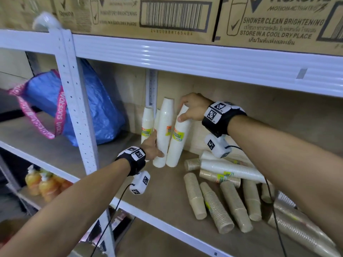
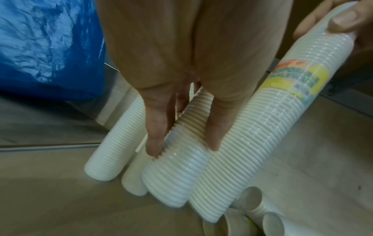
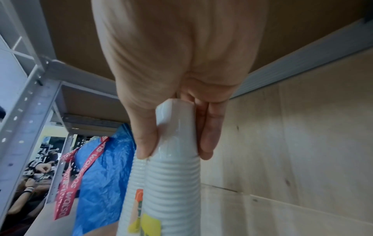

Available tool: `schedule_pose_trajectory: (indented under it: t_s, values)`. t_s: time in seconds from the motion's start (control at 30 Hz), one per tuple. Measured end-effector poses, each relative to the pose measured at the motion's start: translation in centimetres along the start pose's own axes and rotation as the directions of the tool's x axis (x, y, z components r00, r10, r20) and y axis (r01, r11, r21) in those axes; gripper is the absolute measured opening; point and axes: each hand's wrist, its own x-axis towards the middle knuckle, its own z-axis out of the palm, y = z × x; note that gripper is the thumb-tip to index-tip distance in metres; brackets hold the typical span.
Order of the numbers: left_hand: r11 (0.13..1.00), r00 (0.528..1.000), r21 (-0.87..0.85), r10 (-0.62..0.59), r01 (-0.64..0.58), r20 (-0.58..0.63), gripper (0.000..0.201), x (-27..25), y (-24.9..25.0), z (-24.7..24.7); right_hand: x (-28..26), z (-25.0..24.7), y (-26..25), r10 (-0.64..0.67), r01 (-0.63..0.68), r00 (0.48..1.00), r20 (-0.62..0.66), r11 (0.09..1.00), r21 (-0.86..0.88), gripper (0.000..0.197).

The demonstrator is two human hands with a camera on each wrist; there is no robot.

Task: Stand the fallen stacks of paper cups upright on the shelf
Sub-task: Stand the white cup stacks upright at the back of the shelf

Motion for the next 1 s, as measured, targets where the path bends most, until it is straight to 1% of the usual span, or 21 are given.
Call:
schedule_pose_trajectory:
  t_s: [0.03, 0.1, 0.2, 0.27, 0.4, 0.63, 0.7, 0.77, 0.87, 0.93, 1.0]
  values:
    - [1.0, 1.0, 0.001, 0.009, -0.009, 0.007, 0.107, 0.2, -0.7, -0.1, 0.4, 0.7, -0.4, -0.008, 0.008, 1.0, 0.016, 1.0, -0.005, 0.042]
    - [1.0, 1.0, 0.03, -0.001, 0.001, 0.007, 0.106, -0.3, -1.2, -0.2, 0.9, 2.0, -0.9, -0.022, 0.022, 0.999, 0.032, 1.0, -0.014, 0.04]
    - [0.999, 1.0, 0.046, -0.025, 0.025, -0.015, 0.093, -0.8, -1.9, -0.1, 1.6, 3.7, -1.2, -0.033, 0.033, 0.998, 0.059, 0.999, -0.007, 0.037]
    - [0.998, 0.999, 0.052, -0.043, 0.044, -0.019, 0.086, -0.8, -2.6, 0.1, 1.8, 4.5, -1.1, -0.016, 0.015, 0.997, 0.07, 1.0, 0.01, 0.037]
    - [0.996, 0.997, 0.055, -0.07, 0.071, -0.011, 0.078, -0.5, -4.1, 0.4, 2.0, 5.7, -1.0, -0.01, 0.011, 0.997, 0.073, 1.0, -0.011, 0.041]
    - [0.998, 0.999, 0.054, -0.038, 0.04, -0.039, 0.078, -0.2, -5.8, 0.9, 2.4, 6.6, -1.0, -0.019, 0.014, 0.995, 0.096, 0.999, 0.049, 0.04]
    - [0.999, 0.999, 0.034, -0.032, 0.033, -0.031, 0.08, -0.2, -5.7, 0.7, 2.4, 6.3, -1.1, -0.025, 0.018, 0.995, 0.096, 0.997, 0.07, 0.036]
    - [1.0, 0.999, 0.013, -0.026, 0.026, -0.019, 0.08, -0.1, -5.1, 0.1, 2.6, 6.2, -1.1, -0.021, 0.013, 0.996, 0.091, 0.996, 0.09, 0.027]
    - [1.0, 0.999, -0.003, 0.021, -0.021, -0.031, 0.079, 0.5, -3.4, -1.6, 2.8, 6.0, -1.1, 0.0, -0.005, 0.998, 0.069, 0.997, 0.072, 0.021]
    - [0.997, 0.996, -0.044, 0.066, -0.069, -0.056, 0.085, 0.8, -1.7, -2.8, 2.8, 5.8, -1.2, 0.015, -0.018, 0.998, 0.054, 0.998, 0.052, 0.025]
    - [0.99, 0.988, -0.089, 0.097, -0.108, -0.118, 0.081, 1.0, 0.1, -3.9, 2.9, 5.5, -1.4, 0.032, -0.033, 0.999, 0.039, 0.999, 0.031, 0.035]
